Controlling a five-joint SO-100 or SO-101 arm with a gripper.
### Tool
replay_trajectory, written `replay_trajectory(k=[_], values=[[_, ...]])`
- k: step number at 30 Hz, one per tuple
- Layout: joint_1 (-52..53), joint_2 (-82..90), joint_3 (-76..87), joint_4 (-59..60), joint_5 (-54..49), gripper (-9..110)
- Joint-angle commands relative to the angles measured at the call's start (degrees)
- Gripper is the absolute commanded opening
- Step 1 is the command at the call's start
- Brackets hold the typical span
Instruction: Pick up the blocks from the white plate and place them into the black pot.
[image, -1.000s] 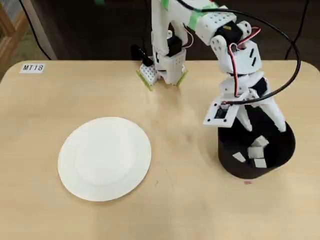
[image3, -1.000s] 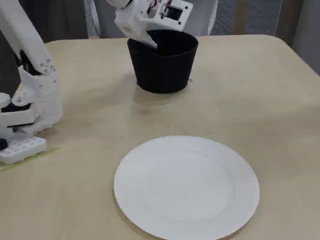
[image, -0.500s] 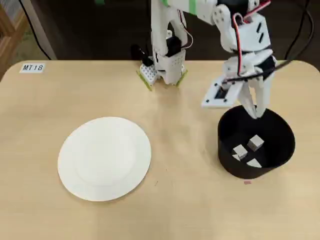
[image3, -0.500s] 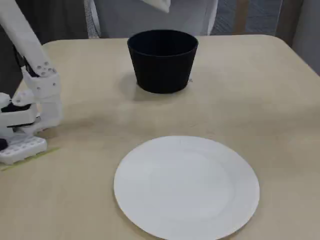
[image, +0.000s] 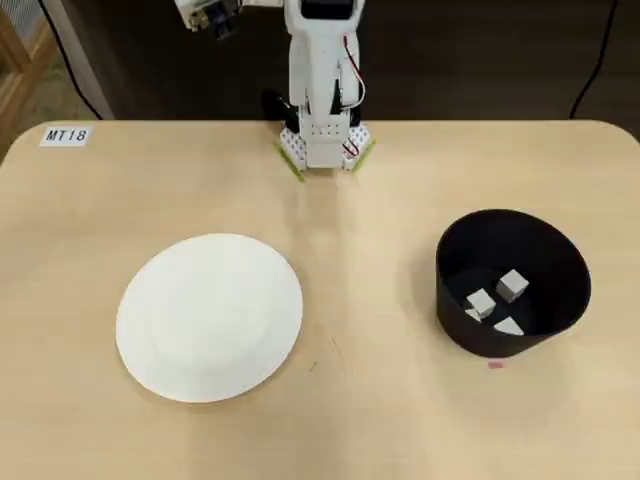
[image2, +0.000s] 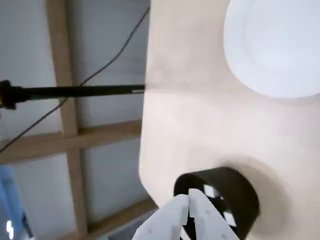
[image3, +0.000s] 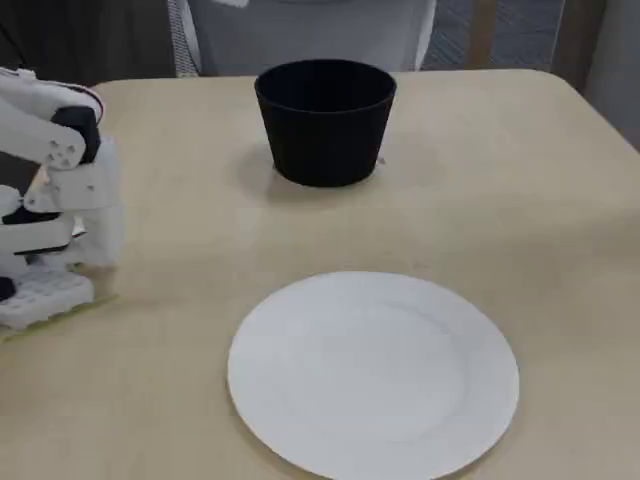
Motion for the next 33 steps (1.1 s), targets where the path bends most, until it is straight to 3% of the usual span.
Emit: replay_trajectory(k=[1,9,17,33], values=[[0.1,11.2,11.5,-4.6,0.8,-2],[-3.3,27.6,41.5,-19.2,3.8,-2],[-1.8,27.8,60.0,-30.8,3.1,-2],[-1.5,27.8,71.6,-33.9,2.4,-2]])
